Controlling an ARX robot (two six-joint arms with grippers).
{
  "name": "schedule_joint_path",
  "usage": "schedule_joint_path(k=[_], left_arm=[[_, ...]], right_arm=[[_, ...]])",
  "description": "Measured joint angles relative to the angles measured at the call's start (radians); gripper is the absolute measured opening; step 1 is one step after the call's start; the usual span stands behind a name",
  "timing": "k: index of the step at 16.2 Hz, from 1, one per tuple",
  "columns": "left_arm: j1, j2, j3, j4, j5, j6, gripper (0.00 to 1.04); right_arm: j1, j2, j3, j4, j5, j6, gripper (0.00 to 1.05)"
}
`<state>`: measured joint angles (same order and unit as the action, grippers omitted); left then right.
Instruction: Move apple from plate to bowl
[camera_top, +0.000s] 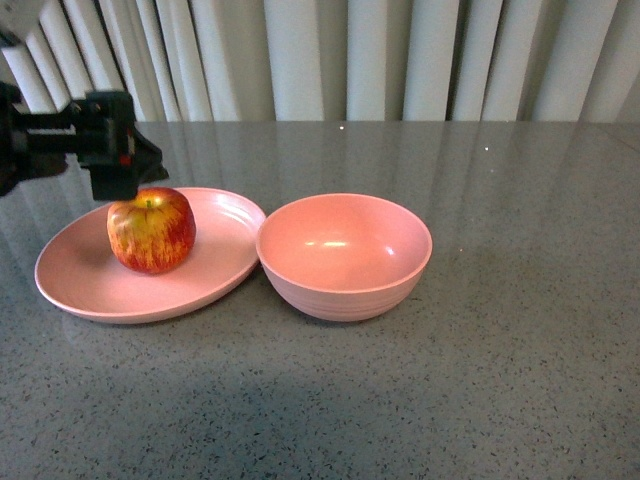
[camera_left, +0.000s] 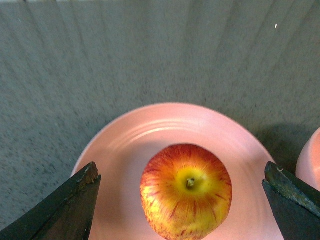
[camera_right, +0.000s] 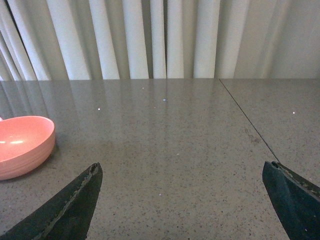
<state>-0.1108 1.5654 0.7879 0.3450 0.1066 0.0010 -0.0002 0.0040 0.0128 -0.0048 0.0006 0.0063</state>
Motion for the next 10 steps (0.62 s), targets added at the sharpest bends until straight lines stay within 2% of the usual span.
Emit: schedule_joint_path(k=[10], left_arm=[[-0.024, 0.171, 0.070, -0.065, -0.019, 0.001, 0.98]], right_arm=[[0.000, 0.000, 0.000, 0.000, 0.000, 0.000, 0.98]])
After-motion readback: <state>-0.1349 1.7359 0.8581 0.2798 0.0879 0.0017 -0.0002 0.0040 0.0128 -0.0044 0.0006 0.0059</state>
